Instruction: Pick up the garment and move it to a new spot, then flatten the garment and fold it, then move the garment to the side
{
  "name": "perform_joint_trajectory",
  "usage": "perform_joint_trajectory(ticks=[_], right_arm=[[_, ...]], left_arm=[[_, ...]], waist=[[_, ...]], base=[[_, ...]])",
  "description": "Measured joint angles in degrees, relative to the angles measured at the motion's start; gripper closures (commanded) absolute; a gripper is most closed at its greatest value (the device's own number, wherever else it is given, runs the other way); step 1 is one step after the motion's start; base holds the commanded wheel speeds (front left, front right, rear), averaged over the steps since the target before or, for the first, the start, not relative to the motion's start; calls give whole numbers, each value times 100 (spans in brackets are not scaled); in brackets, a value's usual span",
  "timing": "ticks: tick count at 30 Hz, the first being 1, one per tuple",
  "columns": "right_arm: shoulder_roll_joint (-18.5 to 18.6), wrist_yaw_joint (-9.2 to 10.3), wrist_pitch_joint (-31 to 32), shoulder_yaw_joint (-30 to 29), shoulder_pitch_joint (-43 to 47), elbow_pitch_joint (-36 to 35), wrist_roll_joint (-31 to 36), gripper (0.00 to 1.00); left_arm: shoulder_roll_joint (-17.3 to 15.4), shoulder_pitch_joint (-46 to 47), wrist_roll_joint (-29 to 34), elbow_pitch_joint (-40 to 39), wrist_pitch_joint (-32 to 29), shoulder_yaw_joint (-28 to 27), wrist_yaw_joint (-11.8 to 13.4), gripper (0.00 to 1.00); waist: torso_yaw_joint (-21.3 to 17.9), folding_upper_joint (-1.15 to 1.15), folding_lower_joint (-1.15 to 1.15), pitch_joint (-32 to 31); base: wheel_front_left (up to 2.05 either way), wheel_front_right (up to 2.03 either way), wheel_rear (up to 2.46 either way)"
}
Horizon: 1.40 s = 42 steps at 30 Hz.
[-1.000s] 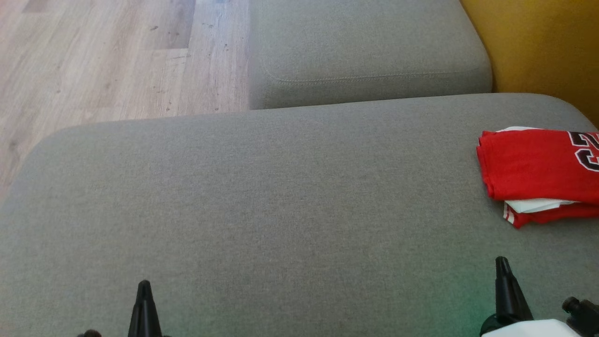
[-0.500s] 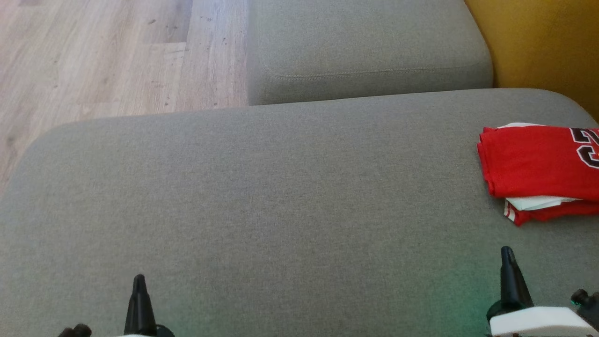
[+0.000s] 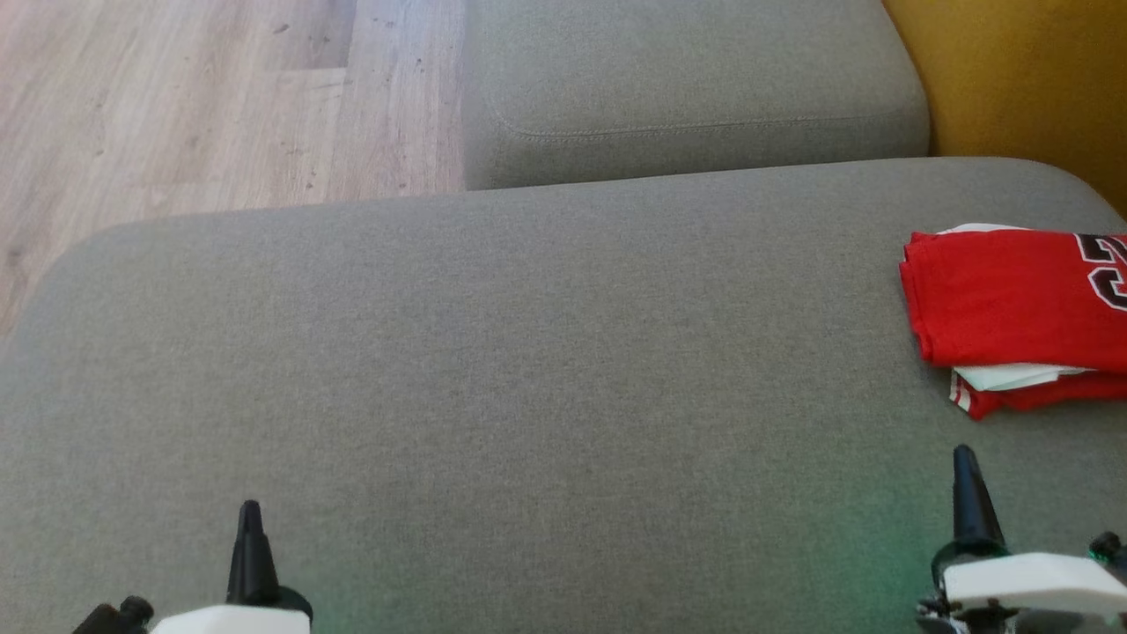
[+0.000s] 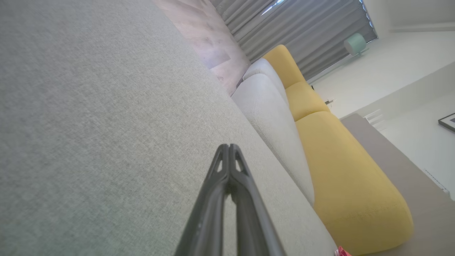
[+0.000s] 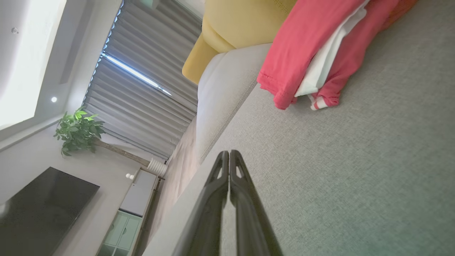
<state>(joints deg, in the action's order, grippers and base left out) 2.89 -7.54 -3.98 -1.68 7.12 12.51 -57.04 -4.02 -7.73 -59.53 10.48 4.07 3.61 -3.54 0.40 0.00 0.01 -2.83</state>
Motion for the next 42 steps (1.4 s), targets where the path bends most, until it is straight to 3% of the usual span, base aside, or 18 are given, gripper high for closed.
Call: perform_joint_trajectory(ticks=[42], right_arm=[[31, 1, 697, -299, -836, 263, -2999, 100]], left_arm=[[4, 887, -2836, 412, -702, -446, -276, 100]], waist=[[-33, 0, -1, 252]], base=[[0, 0, 0]])
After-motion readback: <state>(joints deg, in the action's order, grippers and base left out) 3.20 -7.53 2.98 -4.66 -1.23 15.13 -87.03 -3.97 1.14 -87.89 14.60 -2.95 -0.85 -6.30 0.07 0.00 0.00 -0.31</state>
